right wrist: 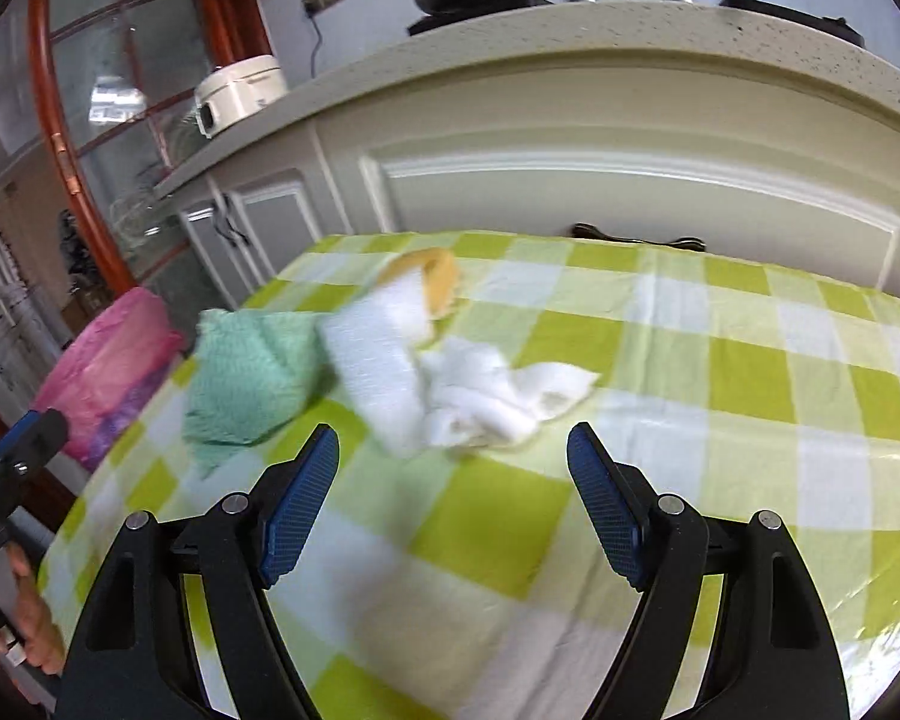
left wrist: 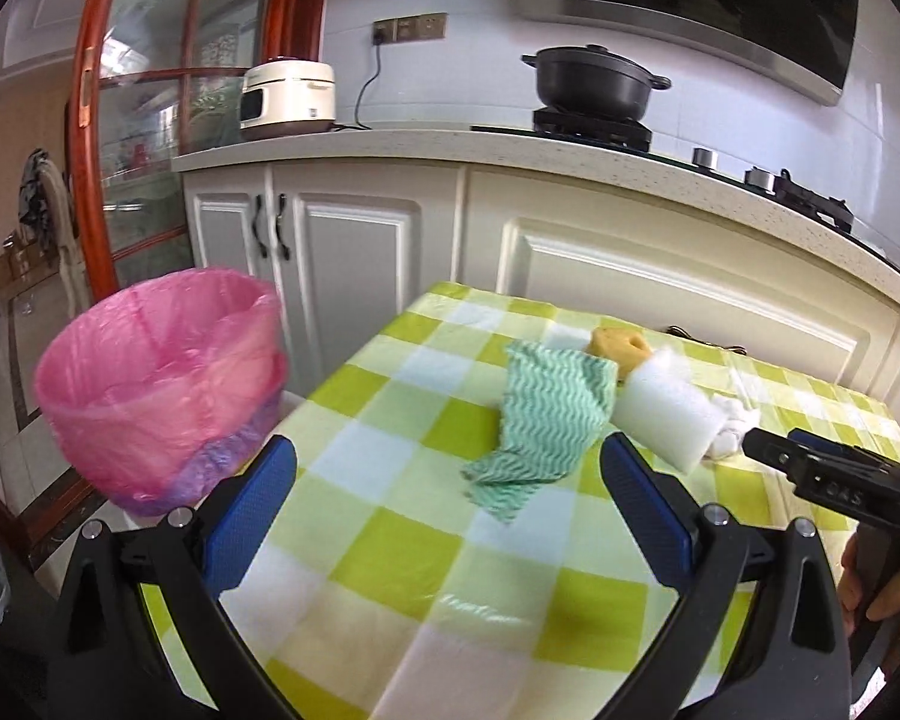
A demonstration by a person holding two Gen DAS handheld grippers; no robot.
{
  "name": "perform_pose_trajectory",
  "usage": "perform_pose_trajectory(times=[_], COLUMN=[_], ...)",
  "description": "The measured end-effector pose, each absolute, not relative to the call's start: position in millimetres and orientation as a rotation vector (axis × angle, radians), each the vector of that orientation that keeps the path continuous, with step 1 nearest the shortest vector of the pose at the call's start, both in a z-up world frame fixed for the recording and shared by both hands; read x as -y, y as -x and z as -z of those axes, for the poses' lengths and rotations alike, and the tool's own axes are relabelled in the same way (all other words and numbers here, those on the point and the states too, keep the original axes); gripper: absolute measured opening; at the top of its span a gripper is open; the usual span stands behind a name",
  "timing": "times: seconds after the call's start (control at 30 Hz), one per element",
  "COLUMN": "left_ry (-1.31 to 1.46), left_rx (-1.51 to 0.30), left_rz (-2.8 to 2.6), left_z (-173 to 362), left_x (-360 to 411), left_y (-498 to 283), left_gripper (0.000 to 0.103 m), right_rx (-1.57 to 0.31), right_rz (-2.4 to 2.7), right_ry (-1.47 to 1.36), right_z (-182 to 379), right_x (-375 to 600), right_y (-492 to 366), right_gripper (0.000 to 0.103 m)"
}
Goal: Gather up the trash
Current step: 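Grasp the white tissue with the right gripper while the left gripper grasps the green zigzag cloth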
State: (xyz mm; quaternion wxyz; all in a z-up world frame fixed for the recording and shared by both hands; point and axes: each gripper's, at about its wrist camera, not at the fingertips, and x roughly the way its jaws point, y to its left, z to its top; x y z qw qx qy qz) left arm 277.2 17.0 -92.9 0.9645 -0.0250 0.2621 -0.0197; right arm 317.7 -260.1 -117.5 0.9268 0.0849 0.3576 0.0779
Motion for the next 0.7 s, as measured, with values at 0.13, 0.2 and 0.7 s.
perform_pose_trajectory(times=[0.13, 0.2, 0.7], left_ry=[0.041, 0.041, 0.036], left_rx=[-0.533, -0.541, -0.596], left_rz=[0.043, 0.039, 0.011], left_z=[94, 95, 115], left_x=[-9, -6, 18], left_y=[-290, -297, -337], left_gripper=[0.098, 0.098, 0.098], right_rx=[-0.758, -0.769, -0.865], right_rz=[-0.134, -0.123, -0.182], right_ry=[-0.169, -0.155, -0.131], right_z=[122, 124, 142], right_x=[266, 265, 250], right_y=[-336, -344, -384], right_gripper=[0.073, 0.07, 0.056])
